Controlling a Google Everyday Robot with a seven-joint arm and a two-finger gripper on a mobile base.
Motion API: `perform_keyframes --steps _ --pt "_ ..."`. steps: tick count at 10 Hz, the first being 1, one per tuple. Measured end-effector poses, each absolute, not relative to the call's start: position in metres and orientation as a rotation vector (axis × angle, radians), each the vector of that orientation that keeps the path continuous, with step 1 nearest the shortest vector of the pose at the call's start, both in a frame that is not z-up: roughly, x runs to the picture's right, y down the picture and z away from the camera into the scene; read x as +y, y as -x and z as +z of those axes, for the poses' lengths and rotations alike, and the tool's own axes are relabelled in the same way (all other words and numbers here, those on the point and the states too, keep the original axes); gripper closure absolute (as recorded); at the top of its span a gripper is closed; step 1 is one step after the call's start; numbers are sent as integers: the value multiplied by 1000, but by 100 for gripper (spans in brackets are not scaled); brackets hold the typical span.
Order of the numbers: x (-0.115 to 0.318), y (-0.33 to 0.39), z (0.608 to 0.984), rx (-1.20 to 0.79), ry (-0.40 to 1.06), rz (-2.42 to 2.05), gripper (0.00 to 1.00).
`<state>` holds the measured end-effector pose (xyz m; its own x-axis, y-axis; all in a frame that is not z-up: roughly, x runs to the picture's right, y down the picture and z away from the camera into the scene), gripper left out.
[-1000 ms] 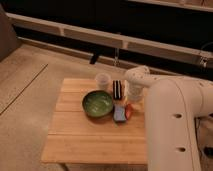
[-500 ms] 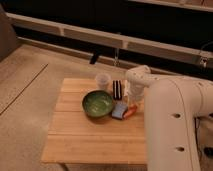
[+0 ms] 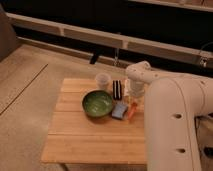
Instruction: Place the pepper on the white sponge
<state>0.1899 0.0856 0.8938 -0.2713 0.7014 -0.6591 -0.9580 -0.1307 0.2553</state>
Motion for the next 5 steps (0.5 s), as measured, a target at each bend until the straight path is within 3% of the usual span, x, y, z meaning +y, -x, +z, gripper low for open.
perform_keyframes --steps 5 --pt "52 -156 873 713 446 1659 100"
